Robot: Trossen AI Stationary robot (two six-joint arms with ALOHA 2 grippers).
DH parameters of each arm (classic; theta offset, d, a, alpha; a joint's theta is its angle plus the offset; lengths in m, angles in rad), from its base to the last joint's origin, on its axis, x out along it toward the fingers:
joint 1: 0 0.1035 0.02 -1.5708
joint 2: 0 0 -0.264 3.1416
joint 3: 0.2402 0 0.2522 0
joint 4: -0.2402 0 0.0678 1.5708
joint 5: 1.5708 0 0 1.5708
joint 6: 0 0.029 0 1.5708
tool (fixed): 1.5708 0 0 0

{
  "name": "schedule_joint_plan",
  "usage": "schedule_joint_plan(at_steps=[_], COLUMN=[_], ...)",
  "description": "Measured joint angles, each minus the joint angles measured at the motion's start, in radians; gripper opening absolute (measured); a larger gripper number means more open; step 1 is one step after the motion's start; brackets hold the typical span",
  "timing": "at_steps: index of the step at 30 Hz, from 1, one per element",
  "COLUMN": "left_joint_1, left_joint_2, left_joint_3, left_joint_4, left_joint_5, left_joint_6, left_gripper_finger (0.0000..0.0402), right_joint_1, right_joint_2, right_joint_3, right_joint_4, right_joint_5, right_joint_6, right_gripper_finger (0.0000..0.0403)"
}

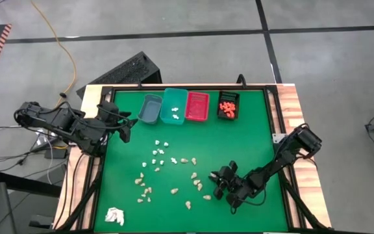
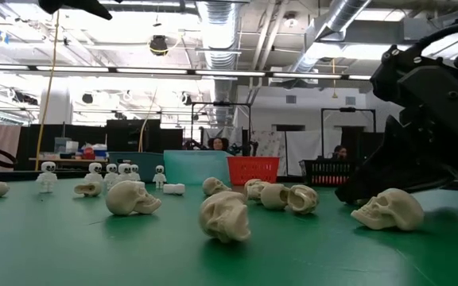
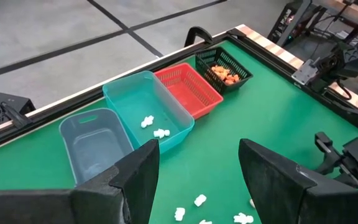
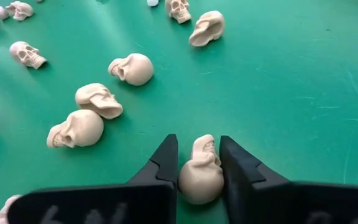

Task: Sort Halloween decoration
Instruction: Put the white skull toy into the red bin

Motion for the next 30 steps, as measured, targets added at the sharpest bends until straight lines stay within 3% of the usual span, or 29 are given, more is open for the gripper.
schedule_joint_plan(at_steps=[5, 13, 24, 30], left_joint_1=[0.000, 0.000, 0.000, 0.000], left_joint_2=[0.000, 0.000, 0.000, 0.000], left_joint_3=[0.000, 0.000, 0.000, 0.000], left_joint_4=[-0.001, -0.008, -0.009, -0.009], left_joint_5=[-0.001, -0.003, -0.002, -0.002], left_joint_6=[0.000, 0.017, 0.027, 0.027], left_gripper_finger=[0.0210, 0.0210, 0.0210, 0.0210], right_joint_1=[-0.005, -0.050, -0.314, -0.529], right_joint_2=[-0.025, -0.171, -0.397, -0.469], right_joint_3=[0.038, 0.107, 0.114, 0.114], right_joint_4=[-0.044, -0.399, -0.362, -0.186], right_joint_5=[-0.013, -0.037, -0.001, -0.067], right_joint_6=[-0.019, -0.124, -0.476, -0.761], right_gripper_finger=[0.0073, 0.0073, 0.0074, 0.0074])
